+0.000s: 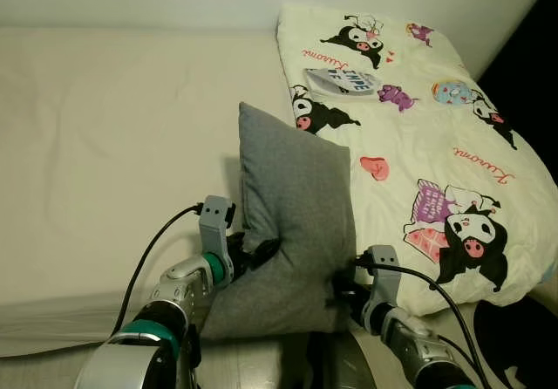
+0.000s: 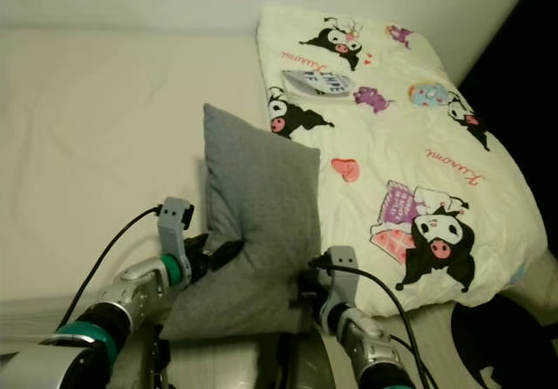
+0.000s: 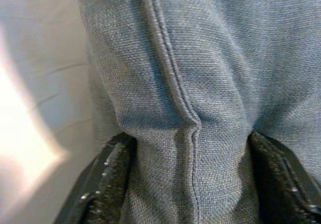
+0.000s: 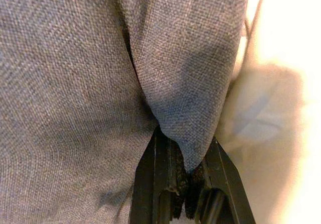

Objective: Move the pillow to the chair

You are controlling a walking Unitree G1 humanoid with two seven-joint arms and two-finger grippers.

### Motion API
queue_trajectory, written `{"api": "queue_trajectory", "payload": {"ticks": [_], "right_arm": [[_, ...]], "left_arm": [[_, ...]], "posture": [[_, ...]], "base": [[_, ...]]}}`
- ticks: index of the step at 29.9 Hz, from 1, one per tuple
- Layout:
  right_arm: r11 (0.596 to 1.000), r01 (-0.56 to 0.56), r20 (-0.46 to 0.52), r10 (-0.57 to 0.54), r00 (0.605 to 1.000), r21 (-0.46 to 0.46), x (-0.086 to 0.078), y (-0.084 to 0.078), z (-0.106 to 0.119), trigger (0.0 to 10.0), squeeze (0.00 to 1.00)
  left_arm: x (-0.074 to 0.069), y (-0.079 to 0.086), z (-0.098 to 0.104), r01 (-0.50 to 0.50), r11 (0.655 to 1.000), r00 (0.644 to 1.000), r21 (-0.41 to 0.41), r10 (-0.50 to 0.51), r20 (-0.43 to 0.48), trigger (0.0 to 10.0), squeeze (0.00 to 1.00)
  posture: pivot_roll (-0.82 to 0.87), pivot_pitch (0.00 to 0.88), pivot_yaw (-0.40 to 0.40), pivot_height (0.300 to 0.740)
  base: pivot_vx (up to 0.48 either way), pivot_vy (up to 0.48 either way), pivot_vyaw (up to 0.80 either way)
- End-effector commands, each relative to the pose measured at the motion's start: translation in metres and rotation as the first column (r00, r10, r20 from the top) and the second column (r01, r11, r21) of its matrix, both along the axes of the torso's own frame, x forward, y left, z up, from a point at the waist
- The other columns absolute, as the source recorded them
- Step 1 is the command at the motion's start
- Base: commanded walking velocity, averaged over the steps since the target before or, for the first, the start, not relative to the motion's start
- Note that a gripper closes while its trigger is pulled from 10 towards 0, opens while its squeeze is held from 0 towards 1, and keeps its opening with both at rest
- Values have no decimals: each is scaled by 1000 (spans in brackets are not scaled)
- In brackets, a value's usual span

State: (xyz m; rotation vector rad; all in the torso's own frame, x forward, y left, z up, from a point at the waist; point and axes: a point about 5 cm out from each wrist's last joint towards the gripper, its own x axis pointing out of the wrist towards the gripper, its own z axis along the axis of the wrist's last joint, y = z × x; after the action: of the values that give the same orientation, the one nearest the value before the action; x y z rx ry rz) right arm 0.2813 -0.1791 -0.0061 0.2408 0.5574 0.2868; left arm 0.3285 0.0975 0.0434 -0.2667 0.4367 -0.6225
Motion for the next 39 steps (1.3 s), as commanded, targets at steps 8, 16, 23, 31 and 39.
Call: {"api": "queue_trajectory", "payload": {"ticks": [8, 16, 23, 31, 39], "right_arm": [[1000, 6, -66, -6, 998, -5, -11, -3, -11, 0, 0], [1000, 0, -49, 0, 999, -15, -5, -2, -7, 0, 0], [1000, -7, -21, 7, 1000, -3, -1, 2, -2, 0, 0], [996, -78, 131, 72, 989, 43, 20, 28, 24, 0, 0], [969, -198, 370, 133, 920, 144, 48, 75, 80, 0, 0]], "left_arm": [[-10, -8, -14, 5, 999, 998, 34, -3, -62, 0, 0], [-9, -7, -14, -16, 999, 998, 33, 18, -62, 0, 0], [-9, -7, -13, -50, 999, 998, 20, 51, -48, 0, 0], [-1, 1, -2, -125, 992, 990, 13, 124, 65, 0, 0], [17, 29, 38, -259, 966, 918, 5, 245, 313, 0, 0]], "posture": [[-69, 62, -54, 595], [-71, 57, -60, 595], [-60, 53, -56, 595], [-22, 34, -48, 595], [78, 15, -53, 595]], "base": [[0, 0, 0], [0, 0, 0], [0, 0, 0], [0, 0, 0], [0, 0, 0]]}}
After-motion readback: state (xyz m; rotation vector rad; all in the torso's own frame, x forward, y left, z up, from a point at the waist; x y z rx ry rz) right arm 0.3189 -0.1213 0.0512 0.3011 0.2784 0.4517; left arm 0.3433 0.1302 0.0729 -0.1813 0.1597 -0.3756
